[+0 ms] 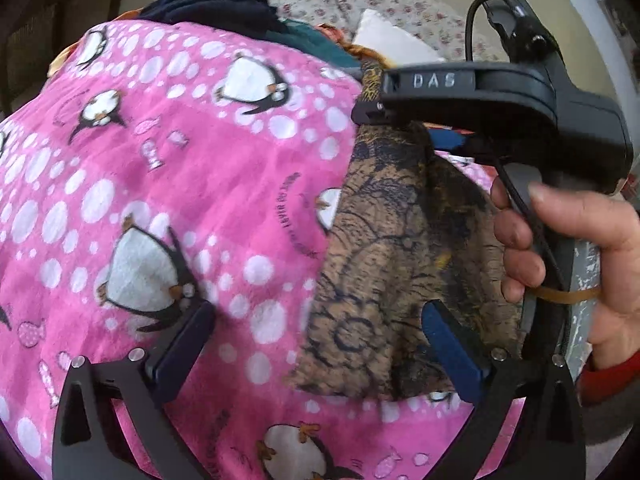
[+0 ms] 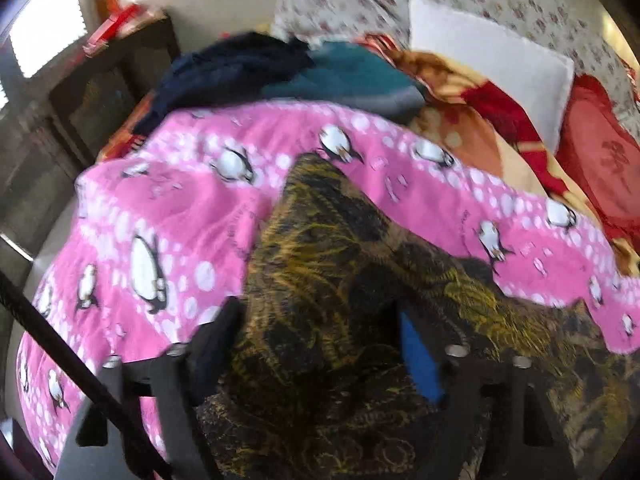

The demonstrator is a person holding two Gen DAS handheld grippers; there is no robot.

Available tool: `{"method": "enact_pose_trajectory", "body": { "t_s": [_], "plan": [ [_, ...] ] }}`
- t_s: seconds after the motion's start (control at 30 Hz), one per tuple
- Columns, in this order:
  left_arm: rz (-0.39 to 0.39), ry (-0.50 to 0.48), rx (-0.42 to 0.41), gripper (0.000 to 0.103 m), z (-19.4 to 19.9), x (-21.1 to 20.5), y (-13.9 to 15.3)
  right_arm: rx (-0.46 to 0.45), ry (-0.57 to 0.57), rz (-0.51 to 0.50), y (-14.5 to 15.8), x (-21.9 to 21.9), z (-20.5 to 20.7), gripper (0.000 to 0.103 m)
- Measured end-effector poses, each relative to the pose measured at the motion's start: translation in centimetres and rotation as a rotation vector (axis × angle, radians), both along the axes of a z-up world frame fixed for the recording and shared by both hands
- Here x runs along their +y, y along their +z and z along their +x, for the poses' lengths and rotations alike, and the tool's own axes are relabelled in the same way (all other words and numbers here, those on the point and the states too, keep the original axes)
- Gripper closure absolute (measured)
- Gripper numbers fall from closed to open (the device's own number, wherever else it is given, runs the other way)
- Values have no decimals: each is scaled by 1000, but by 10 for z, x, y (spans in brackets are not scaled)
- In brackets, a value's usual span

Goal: Fold small clothes

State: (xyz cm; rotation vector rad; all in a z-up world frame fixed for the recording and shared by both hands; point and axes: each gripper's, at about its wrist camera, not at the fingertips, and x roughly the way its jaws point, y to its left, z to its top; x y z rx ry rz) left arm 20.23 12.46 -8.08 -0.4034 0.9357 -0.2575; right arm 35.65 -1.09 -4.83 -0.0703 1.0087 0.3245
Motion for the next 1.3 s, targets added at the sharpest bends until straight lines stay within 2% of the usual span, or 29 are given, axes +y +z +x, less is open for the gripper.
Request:
{"method": "enact_pose_trajectory", "body": {
  "t_s": [0.03, 0.07, 0.1, 0.13, 0.2, 0.4, 0.57, 0.73, 0.83, 0.97, 1.13, 1.17, 1.2, 1.27, 1.3],
  "plan": [
    [-20, -19, -17, 34, -3, -1, 2, -7, 7, 4, 4, -3, -3, 58],
    [-28, -42, -24, 57, -4, -3, 5, -14, 15, 15, 8, -6, -6, 70],
    [-41, -73, -19, 84, -3, -7, 5, -18, 20, 28, 13, -9, -9, 79],
    [-70, -105, -7, 85, -4, -10, 5, -21, 21, 52, 18, -15, -12, 81],
    [-56, -100, -20, 87, -10, -14, 11, -35, 22, 99, 29, -25, -20, 83],
    [-22, -192, -123, 87, -42, -50, 64, -97, 31, 191, 74, -73, -52, 84],
    [17, -344, -180, 87, -64, -123, 102, -141, 2, 220, 106, -139, -79, 85],
    [32, -475, -164, 87, -70, -202, 103, -179, -61, 194, 121, -220, -109, 86],
    [55, -535, -149, 87, -68, -247, 93, -172, -125, 198, 114, -271, -118, 86],
    [94, -580, -111, 87, -66, -300, 70, -143, -193, 227, 88, -317, -119, 86],
    [130, -597, -69, 87, -66, -334, 42, -64, -304, 251, 35, -357, -110, 86],
    [137, -601, -72, 87, -66, -336, 41, -55, -319, 276, 30, -363, -110, 84],
    [142, -607, -69, 85, -67, -338, 42, -54, -351, 314, 27, -372, -111, 78],
    [115, -652, -52, 70, -71, -330, 51, -67, -400, 343, 31, -383, -117, 67],
    [103, -663, -57, 56, -74, -325, 56, -83, -421, 351, 36, -388, -123, 61]
  ]
}}
